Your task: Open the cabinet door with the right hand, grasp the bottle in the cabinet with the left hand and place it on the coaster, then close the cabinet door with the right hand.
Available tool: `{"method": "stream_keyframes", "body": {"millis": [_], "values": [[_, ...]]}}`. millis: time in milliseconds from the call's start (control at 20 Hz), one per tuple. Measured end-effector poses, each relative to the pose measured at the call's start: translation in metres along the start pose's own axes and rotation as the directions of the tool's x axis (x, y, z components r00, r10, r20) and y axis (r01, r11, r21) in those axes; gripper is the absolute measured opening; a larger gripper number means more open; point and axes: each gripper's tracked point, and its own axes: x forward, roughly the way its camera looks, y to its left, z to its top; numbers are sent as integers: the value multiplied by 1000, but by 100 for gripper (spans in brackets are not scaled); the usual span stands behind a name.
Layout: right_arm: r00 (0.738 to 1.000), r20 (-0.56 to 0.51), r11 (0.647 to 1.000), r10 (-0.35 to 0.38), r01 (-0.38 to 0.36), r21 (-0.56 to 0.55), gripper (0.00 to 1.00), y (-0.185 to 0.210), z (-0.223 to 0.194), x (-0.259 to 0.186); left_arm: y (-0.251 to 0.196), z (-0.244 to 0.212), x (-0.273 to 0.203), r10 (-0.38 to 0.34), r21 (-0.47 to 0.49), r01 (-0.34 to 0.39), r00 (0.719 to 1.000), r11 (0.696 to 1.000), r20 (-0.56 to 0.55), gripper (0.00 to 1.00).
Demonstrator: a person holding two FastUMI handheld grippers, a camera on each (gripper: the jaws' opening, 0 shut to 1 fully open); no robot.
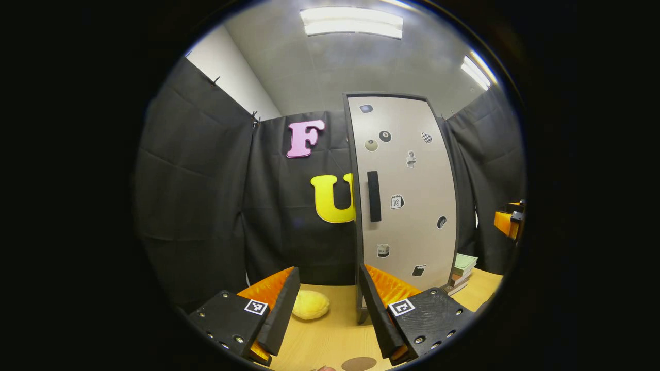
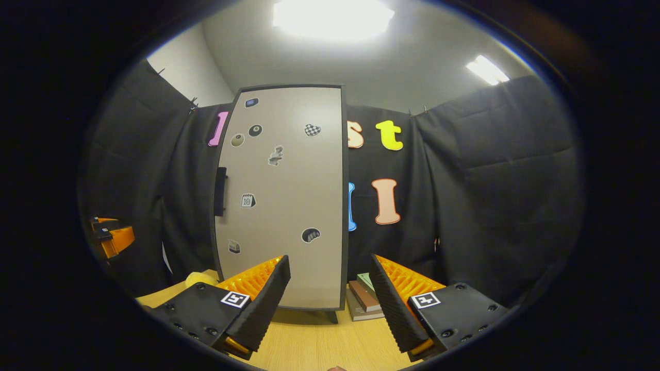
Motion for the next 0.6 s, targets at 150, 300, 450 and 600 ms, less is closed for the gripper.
{"method": "stream_keyframes", "body": {"millis": [150, 300, 450, 600], "values": [[1000, 1, 1000, 19, -19, 1, 97, 10, 6, 3, 9, 2, -4, 11, 6, -11, 1000, 1000, 3, 67], [999, -2, 999, 41, -41, -10, 97, 22, 12, 10, 21, -1, -9, 30, 10, -30, 1000, 1000, 2, 67], [997, 2, 997, 74, -73, -22, 98, 38, 21, 20, 36, 0, -15, 53, 23, -53, 999, 998, 3, 67], [994, 8, 994, 107, -106, -32, 97, 57, 31, 33, 56, 1, -20, 84, 42, -84, 996, 996, 7, 67]]}}
